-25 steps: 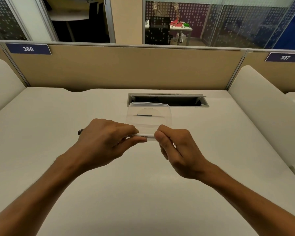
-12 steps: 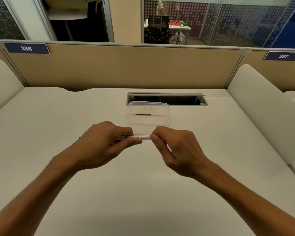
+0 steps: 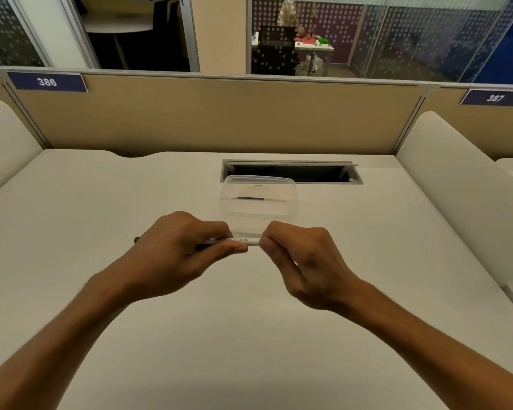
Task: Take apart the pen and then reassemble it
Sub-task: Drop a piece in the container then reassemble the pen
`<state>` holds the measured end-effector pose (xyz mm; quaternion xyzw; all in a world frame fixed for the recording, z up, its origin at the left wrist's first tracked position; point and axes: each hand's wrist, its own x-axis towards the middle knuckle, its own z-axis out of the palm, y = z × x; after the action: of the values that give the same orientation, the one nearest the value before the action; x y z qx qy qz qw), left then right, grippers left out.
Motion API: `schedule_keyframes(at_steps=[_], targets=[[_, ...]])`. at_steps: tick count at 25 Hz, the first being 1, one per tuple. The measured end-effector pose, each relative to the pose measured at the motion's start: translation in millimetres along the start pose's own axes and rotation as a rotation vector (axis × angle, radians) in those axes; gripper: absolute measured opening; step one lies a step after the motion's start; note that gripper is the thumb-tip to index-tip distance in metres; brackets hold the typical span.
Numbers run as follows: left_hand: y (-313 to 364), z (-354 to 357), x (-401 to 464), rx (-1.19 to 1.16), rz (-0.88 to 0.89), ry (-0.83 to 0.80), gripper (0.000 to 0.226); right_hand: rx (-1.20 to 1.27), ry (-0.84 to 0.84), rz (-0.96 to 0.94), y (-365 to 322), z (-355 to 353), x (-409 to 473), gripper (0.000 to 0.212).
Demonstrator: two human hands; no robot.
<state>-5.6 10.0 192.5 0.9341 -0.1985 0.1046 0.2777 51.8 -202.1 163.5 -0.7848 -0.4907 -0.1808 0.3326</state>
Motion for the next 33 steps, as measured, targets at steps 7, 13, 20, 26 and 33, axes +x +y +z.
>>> schedule_keyframes(at_steps=[7,13,20,26,33], targets=[[1.4,2.4,2.4,0.206,0.107,0.080,0.041,0.814,-0.134,0.702,-11.1,2.7,6.2,0.045],[-6.8,0.6,1.0,-0.091,-0.026,0.015,0.039,-0.176,-0.059,-0.011,-1.0,-8.7,1.3,0.029],[-3.9,-0.4,-1.5,-0.144,0.001,0.044,0.036,-0.184,-0.020,-0.124,-2.6,-10.1,4.9,0.028],[2.0,1.1,-2.1,0.234,0.124,0.133,0.042,0.572,-0.050,0.525,-18.0,4.6,3.0,0.037],[-5.3,3.1,-5.4,0.113,0.045,0.074,0.049,0.222,-0.111,0.336,-14.9,-1.0,-1.3,0.035]])
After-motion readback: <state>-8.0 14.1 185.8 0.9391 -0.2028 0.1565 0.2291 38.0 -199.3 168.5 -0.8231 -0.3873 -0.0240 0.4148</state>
